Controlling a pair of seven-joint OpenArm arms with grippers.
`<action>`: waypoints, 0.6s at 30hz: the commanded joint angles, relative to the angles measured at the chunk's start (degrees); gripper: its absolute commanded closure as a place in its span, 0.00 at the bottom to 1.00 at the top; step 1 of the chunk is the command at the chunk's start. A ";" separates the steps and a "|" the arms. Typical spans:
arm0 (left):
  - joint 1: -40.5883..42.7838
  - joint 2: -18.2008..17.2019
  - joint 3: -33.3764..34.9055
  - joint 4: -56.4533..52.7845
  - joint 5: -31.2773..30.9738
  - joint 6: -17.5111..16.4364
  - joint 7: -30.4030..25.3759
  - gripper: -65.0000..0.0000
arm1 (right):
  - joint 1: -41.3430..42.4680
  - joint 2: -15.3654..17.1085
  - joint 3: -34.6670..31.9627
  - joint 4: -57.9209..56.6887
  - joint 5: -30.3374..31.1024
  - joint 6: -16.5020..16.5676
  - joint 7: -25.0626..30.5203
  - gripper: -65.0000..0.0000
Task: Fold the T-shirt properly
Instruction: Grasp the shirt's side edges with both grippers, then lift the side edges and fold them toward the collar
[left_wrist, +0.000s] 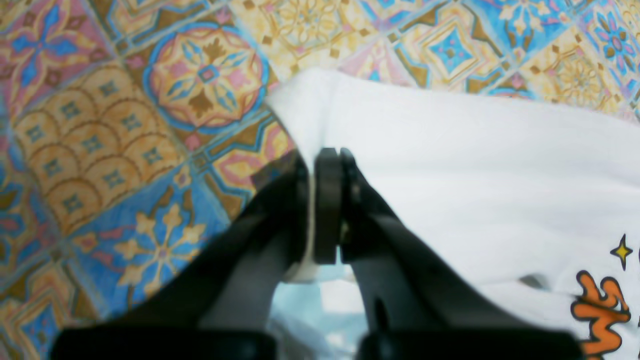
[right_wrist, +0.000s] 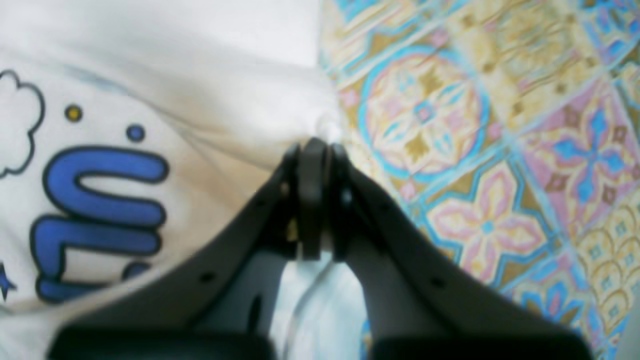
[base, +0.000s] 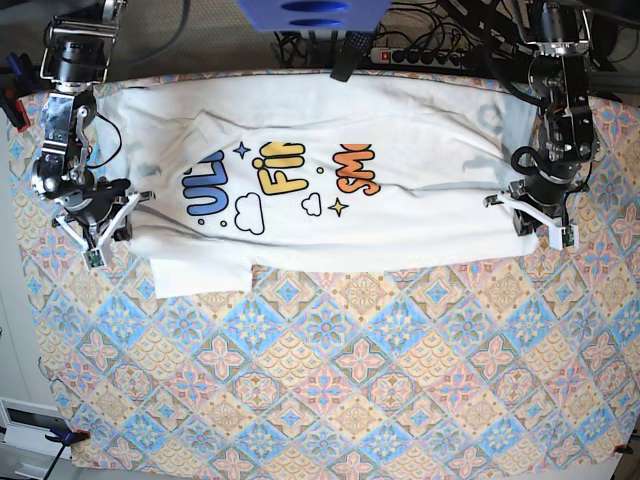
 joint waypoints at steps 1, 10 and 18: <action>0.59 -0.87 -0.64 2.22 -0.24 -0.11 -1.14 1.00 | -0.08 1.33 1.56 1.89 0.38 -0.19 1.41 0.99; 7.63 -0.95 -1.34 6.35 0.37 -0.20 -1.50 1.00 | -7.73 1.33 7.28 7.69 0.38 -0.10 1.41 0.99; 10.62 -0.95 -1.25 6.09 0.55 -0.20 -1.32 1.00 | -9.57 1.33 12.11 7.69 0.38 6.93 1.32 0.99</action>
